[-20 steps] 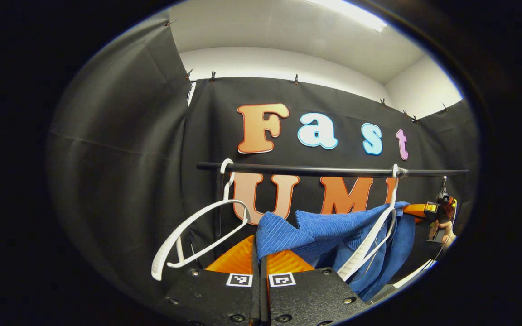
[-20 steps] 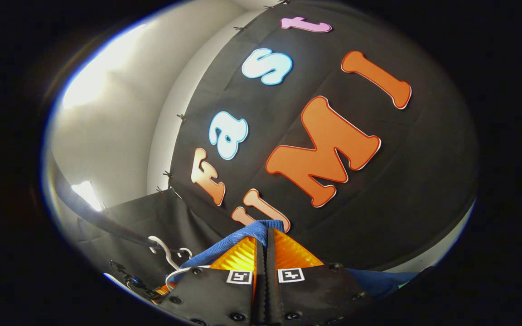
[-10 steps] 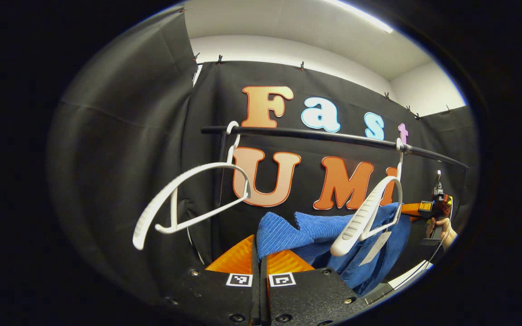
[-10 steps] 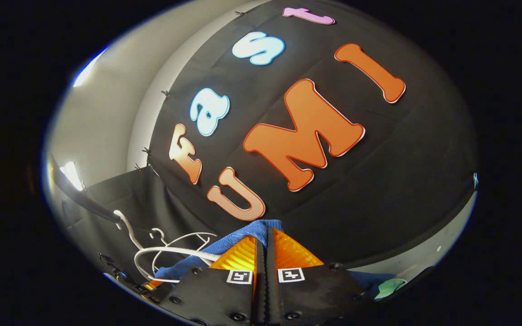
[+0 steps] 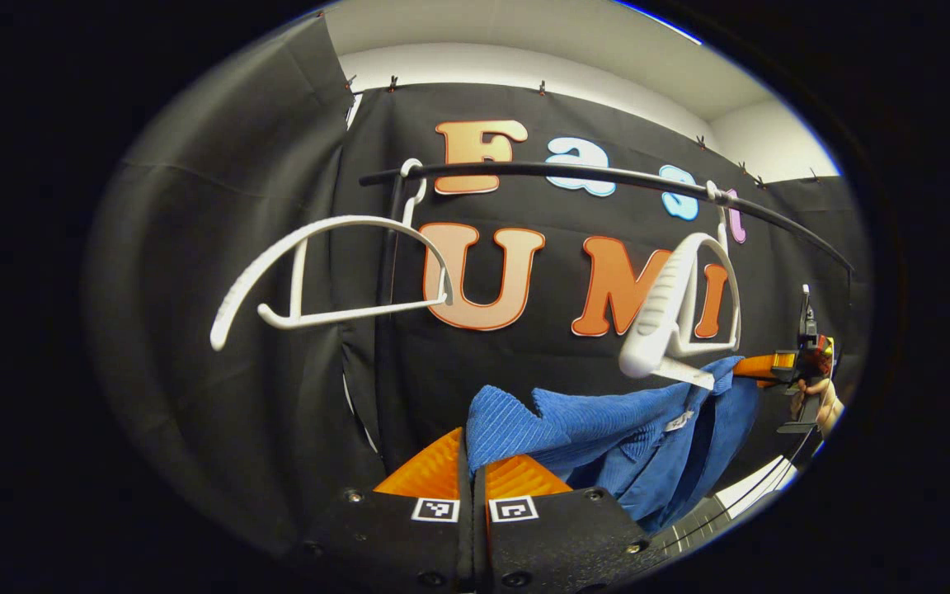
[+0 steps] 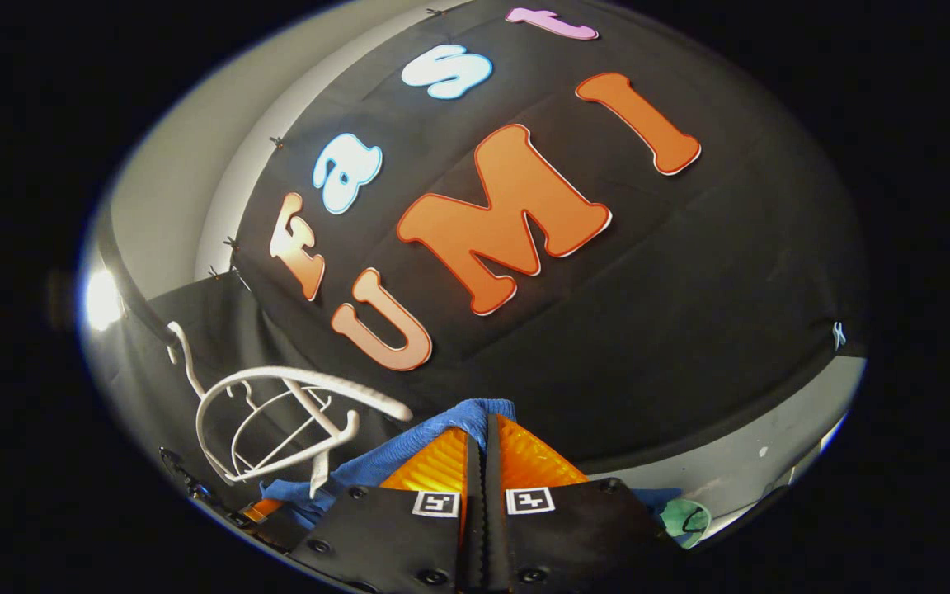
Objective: Grasp the clothes on the hanger with both hands and then place them into the laundry hamper below.
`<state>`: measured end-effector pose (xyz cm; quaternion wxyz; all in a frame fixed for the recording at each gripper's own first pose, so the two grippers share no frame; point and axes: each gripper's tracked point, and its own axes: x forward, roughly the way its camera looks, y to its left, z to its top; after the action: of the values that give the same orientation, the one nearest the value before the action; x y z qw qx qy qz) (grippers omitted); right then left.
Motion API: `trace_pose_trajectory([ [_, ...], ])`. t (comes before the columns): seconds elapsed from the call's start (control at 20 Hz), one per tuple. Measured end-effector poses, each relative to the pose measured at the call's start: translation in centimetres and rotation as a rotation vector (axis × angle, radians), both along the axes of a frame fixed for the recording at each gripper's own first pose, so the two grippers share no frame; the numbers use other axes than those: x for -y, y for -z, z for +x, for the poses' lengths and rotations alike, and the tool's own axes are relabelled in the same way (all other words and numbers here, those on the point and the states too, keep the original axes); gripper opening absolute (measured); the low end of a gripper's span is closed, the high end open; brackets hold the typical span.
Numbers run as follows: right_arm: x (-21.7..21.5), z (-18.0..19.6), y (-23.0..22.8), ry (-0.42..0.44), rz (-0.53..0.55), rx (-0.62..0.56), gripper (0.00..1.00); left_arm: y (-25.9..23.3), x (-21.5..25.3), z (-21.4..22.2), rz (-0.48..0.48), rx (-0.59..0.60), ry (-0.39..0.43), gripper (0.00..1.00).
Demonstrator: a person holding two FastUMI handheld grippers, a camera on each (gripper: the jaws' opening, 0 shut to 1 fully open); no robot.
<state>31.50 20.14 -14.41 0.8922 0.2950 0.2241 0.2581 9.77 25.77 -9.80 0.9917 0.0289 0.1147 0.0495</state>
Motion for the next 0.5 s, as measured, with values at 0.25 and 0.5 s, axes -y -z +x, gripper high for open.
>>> trace_pose_trajectory([
  [0.25, 1.2, -2.5, 3.2, 0.022, -0.066, -0.037, 0.07, 3.1, 1.9, -1.1, -0.008, -0.06, 0.012, 0.0],
  [0.5, 1.6, -4.9, 5.6, 0.029, -0.101, -0.075, 0.07, 4.9, 4.7, -1.2, -0.024, -0.091, 0.054, 0.0],
])
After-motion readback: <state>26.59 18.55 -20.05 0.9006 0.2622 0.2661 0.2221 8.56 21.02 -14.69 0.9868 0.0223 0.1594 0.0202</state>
